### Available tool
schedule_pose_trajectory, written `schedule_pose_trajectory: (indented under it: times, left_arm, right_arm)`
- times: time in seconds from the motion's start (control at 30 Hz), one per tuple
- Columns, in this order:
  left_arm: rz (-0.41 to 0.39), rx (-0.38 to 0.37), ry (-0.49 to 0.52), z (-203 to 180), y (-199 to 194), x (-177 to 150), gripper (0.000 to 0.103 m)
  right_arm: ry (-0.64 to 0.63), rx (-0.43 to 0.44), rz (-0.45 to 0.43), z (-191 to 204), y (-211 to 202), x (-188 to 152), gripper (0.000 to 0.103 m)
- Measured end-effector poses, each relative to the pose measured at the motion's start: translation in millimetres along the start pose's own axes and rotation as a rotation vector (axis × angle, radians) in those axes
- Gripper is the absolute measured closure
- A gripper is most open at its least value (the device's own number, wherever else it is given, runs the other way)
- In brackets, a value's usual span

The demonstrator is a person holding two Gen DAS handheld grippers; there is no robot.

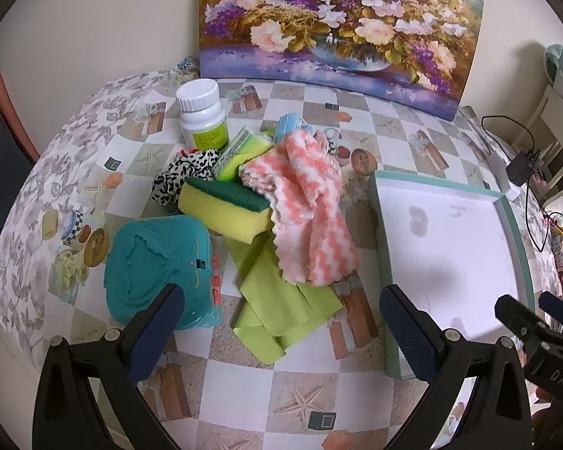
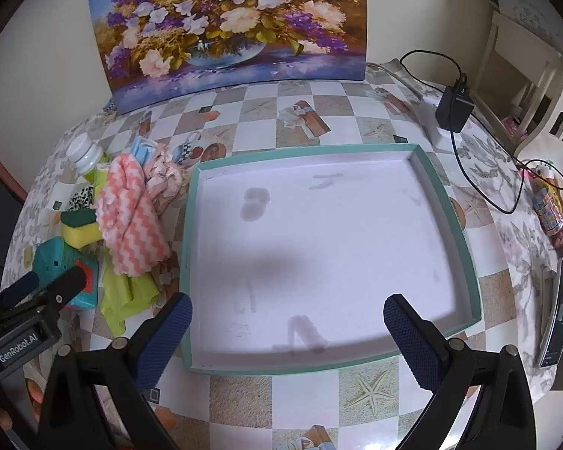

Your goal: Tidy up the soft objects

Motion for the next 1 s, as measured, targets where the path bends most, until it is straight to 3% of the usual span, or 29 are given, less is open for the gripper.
schedule_pose_trajectory:
  times: [1.0]
  left_arm:
    - [-0.002, -0.018, 0.002, 2.2, -6.4, 1.1, 0.000]
  right_arm:
    - [0.014, -0.015, 0.000, -2.3, 0.6, 1.0, 0.000]
Point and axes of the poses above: each gripper's, at about its wrist camera, not at the fingertips, and y roughly the way its jaws point, z to its left, x to its top, the point moved 6 cm from there along y, roughly the way its jaws point, and after that the axes turned 14 degrees about z, right-handed, at the moved point
